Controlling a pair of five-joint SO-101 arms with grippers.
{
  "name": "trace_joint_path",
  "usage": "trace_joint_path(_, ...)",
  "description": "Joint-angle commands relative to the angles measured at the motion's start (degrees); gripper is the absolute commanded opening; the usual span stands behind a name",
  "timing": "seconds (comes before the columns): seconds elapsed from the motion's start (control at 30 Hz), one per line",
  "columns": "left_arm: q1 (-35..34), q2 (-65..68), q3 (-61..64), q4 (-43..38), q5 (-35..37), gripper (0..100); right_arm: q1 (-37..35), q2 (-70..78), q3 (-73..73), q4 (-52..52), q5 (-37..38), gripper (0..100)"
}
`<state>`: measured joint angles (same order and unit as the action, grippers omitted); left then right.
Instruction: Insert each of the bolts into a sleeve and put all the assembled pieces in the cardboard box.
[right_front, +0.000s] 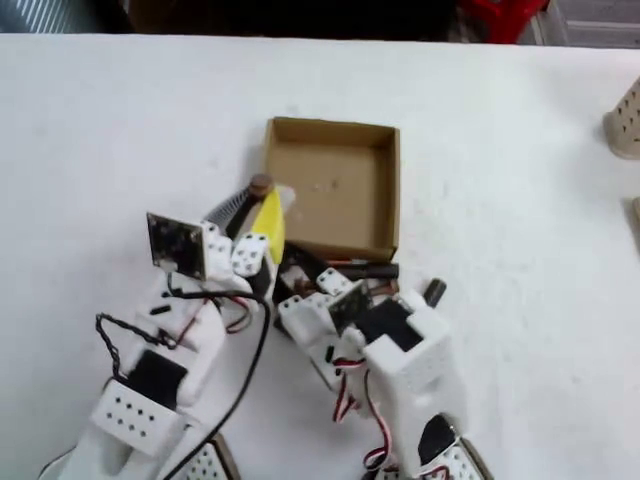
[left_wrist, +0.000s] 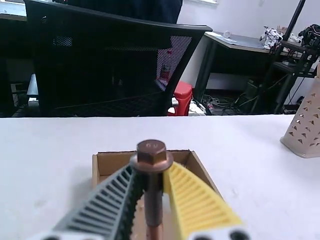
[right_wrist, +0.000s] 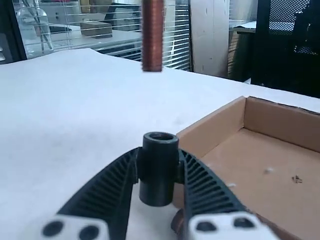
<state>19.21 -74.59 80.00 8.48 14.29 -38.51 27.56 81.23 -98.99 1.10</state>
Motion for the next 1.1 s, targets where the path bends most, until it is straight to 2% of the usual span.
trace_joint_path(0.0,-1.63,-0.04,-0.62,-0.53,0.62,2,0.75,-2.59,-1.05,-1.71,0.09,1.6)
trace_joint_path(0.23,-1.98,0.92,-0.62,-0.53,0.35,2,0.84,-2.68,-1.67,-1.71,0.09,1.6)
trace_joint_path(0.3,-1.80,4.26,-0.88,-1.32,0.00,2,0.84,-2.77,-1.58,-1.71,0.09,1.6)
trace_joint_path(0.43,-2.15,14.90,-3.43,-7.91,-4.13,2,0.84,-2.59,-1.58,-1.71,0.00,1.6)
trace_joint_path(0.53,-1.80,20.70,-4.92,-8.70,-4.31,2,0.84,-2.59,-1.58,-1.71,0.00,1.6)
trace_joint_path(0.9,-1.36,21.23,-5.27,-9.76,-4.13,2,0.57,-2.59,-1.49,-1.63,-0.35,1.6)
trace_joint_path(1.07,-1.01,21.23,-5.01,-11.43,-1.05,2,0.48,-2.51,-1.49,-1.63,-0.35,1.6)
